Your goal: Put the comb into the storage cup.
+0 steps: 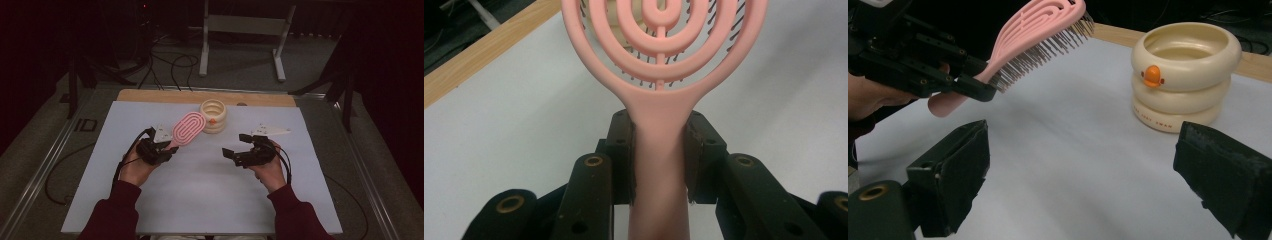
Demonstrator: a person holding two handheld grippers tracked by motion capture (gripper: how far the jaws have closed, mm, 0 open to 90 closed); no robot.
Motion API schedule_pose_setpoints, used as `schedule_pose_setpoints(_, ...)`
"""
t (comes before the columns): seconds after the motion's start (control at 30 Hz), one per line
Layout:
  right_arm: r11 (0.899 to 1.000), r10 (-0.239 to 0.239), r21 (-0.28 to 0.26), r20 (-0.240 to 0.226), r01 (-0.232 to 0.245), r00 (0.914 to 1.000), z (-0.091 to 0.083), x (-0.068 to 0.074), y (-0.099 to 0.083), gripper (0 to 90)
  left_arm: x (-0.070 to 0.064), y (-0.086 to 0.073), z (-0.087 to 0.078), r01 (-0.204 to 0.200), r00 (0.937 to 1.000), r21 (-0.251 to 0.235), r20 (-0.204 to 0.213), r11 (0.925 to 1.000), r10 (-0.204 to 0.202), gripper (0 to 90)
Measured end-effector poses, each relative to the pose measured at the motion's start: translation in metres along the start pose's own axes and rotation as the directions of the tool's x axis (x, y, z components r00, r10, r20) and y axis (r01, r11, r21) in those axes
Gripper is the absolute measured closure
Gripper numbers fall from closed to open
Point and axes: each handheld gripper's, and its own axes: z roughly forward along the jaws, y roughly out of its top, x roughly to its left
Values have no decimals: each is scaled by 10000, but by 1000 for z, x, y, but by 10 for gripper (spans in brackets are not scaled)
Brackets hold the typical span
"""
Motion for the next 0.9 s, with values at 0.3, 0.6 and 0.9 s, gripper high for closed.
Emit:
schedule_pose_setpoints(0.3, 10000, 75, 18, -135, -75, 9999, 9, 2, 11, 80, -5, 2, -1, -46, 10000, -226, -21, 9997, 45, 697)
schedule_pose_setpoints(0.6, 9995, 324, -10, -365, -325, 9988, 24, 5, 20, 80, -10, 2, 0, 2, 10000, -530, -39, 9986, -4, 697)
schedule_pose_setpoints(0.9, 9994, 357, 12, -612, -356, 9975, 41, 11, 31, 80, -16, 3, 2, 124, 9999, -857, -46, 9962, -128, 697)
